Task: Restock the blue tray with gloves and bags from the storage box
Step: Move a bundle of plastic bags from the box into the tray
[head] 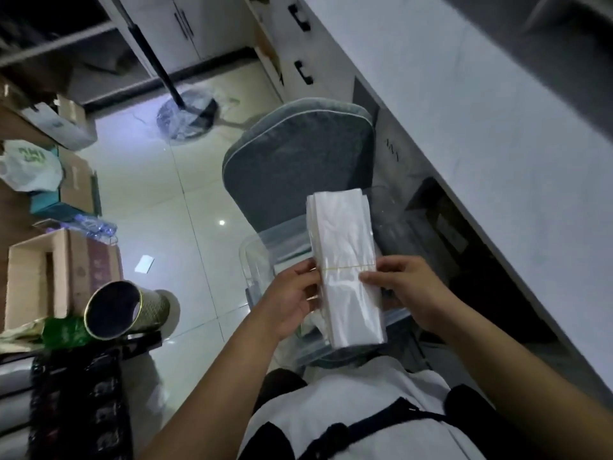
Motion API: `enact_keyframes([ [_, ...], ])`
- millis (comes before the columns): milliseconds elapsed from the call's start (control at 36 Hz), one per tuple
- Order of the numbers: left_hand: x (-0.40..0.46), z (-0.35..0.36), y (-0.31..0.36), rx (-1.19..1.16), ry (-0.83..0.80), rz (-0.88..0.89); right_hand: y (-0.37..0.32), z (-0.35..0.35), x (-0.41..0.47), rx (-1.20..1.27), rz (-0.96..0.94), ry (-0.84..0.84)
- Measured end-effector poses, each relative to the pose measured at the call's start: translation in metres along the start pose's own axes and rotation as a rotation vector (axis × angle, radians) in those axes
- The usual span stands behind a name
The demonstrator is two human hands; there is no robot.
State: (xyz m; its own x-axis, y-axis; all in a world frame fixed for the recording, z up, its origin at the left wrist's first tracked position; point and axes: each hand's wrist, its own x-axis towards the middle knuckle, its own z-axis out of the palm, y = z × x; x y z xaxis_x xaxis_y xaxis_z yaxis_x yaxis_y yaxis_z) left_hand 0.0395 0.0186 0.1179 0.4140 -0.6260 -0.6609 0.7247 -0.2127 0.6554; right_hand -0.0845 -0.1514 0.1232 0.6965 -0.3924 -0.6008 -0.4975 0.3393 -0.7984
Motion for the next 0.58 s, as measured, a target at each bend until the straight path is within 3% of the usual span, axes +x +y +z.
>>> enact_keyframes([
  [167,-0.025,-0.030,0.016,-0.016,-0.164,0.003,-0.006,0.048,-0.039,0.041,-0.055,0.168],
  [306,-0.040,-0.039,0.024,0.301,-0.299,0.086,-0.007,0.084,-0.078,0.148,-0.081,0.329],
  [389,-0.046,-0.040,0.024,0.343,-0.385,0.072,0.000,0.096,-0.104,0.161,-0.092,0.422],
  [583,-0.067,-0.015,0.010,0.298,-0.690,-0.044,0.029,0.088,-0.176,0.442,-0.042,0.369],
])
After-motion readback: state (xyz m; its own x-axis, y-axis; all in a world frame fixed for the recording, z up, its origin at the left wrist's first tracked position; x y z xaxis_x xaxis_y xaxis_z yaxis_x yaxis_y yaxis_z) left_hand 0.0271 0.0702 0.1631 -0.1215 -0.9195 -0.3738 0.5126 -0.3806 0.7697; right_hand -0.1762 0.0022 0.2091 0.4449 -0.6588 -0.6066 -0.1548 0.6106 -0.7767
